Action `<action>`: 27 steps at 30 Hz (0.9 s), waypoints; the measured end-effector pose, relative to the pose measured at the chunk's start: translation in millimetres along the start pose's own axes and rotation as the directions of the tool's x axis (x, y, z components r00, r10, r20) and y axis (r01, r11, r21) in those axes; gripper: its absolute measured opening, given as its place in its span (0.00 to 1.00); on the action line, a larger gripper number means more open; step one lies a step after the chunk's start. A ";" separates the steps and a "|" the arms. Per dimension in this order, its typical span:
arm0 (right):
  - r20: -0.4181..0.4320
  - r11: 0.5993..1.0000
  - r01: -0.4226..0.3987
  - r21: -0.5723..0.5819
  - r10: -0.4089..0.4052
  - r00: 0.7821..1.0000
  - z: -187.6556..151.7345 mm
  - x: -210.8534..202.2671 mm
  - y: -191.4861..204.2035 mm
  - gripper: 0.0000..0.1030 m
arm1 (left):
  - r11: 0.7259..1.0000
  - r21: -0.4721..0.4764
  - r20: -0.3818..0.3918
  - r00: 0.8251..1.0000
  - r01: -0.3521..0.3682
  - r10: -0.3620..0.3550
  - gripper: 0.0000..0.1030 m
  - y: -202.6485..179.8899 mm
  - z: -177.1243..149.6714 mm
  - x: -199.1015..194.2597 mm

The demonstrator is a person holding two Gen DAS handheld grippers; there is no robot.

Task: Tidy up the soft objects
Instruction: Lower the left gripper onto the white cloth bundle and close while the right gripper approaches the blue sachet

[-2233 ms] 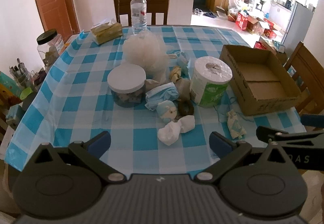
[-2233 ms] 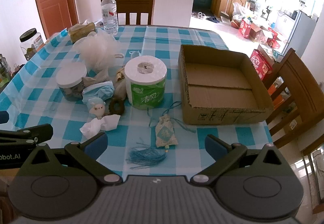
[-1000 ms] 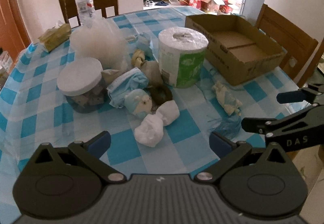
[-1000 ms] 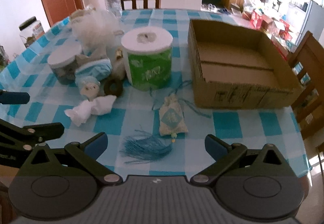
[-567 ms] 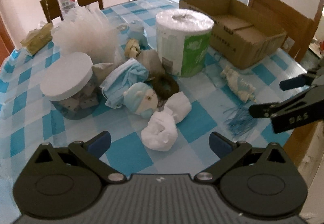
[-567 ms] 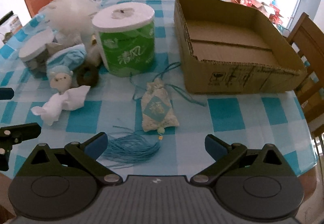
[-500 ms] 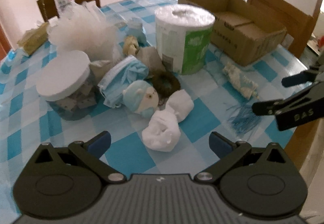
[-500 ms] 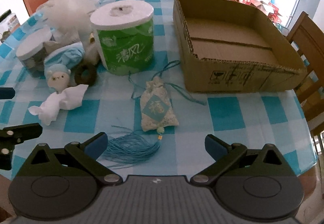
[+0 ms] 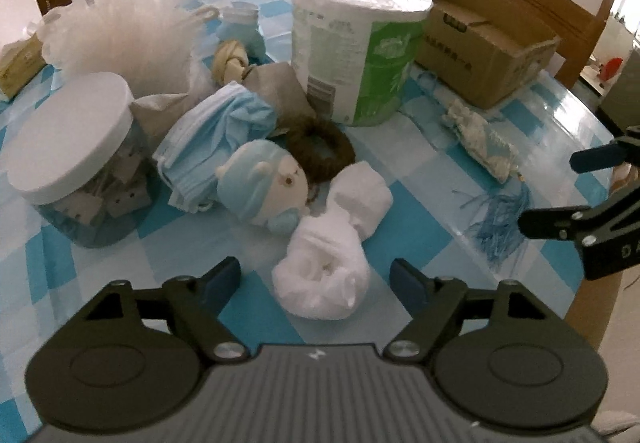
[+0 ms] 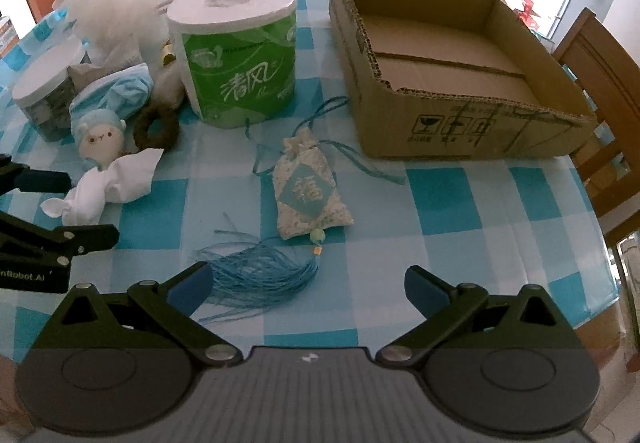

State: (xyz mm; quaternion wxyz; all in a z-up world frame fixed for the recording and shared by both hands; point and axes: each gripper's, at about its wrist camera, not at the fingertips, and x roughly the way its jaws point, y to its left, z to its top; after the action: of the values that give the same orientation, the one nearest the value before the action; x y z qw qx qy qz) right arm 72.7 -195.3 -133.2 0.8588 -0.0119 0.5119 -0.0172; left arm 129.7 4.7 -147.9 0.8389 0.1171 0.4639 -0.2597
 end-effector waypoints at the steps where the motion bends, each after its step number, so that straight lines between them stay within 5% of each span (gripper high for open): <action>1: -0.001 1.000 -0.003 -0.002 0.003 1.000 0.4 1.4 -0.1 1.00 | 1.000 -0.001 -0.001 1.000 0.000 0.000 0.77 -0.5 1.4 0.3; 27: 0.032 0.976 -0.126 -0.179 0.133 0.991 28.7 52.6 -13.9 0.99 | 0.992 -0.112 -0.012 0.998 -0.057 0.056 0.67 -11.8 7.2 1.5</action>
State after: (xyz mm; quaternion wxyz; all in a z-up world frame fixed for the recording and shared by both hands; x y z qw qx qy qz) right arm 122.7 -211.4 -165.3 0.8646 -0.0550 0.4923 0.0846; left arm 129.1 -8.7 -144.7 0.8490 0.0838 0.4782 -0.2089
